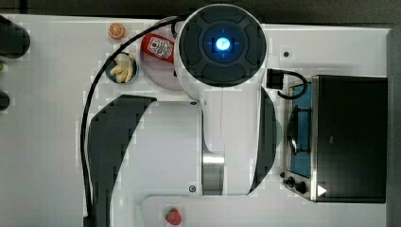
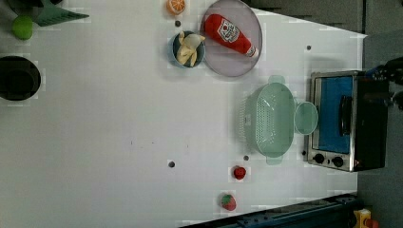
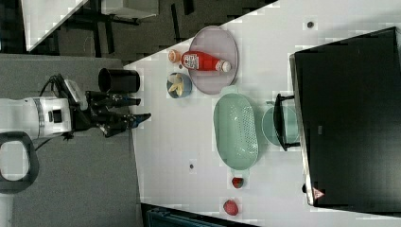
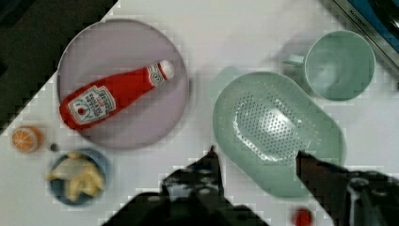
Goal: Drag strainer right to left.
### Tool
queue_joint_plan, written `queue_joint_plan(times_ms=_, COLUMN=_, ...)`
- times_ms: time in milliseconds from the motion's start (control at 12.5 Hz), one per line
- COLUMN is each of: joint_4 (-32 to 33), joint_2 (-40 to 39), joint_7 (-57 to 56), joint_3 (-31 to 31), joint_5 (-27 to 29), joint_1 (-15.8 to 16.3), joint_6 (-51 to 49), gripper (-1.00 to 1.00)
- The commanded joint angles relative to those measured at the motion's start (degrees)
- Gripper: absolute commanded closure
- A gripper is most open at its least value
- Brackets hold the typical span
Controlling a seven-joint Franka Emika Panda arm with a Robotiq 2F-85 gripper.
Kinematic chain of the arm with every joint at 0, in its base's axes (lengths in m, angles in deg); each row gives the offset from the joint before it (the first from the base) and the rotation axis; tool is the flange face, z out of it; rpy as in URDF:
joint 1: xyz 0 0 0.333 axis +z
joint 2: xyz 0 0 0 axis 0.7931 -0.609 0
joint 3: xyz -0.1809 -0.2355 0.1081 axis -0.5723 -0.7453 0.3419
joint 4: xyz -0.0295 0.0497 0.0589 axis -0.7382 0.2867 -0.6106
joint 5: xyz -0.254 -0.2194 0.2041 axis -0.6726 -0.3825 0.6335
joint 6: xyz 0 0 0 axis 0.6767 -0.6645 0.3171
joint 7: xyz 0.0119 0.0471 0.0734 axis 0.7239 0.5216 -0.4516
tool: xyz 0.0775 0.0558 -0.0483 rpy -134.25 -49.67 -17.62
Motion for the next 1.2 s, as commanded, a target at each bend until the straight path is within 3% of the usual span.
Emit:
queue_joint_plan(times_ms=80, joint_4=12.7, joint_2=26.7, joint_7=4.7, joint_3=-3.4, joint_5=-1.4, joint_1=-0.8, joint_6=-13.4, gripper=-0.40)
queue_joint_plan(times_ms=320, joint_4=16.3, joint_2=24.8, joint_7=4.7, joint_3=-3.2, joint_5=-1.4, joint_1=-0.7, joint_6=-11.3, gripper=-0.99)
queue_joint_plan(times_ms=720, joint_4=28.5, joint_2=15.6, joint_7=9.0, joint_3=-2.5, joint_5=-1.4, joint_1=-0.6, joint_6=7.6, gripper=-1.00)
queue_joint_plan(times_ms=1200, joint_4=37.6, joint_2=-2.3, joint_7=28.6, joint_3=-1.8, joint_5=-1.4, joint_1=-0.3, joint_6=38.4, gripper=-1.00)
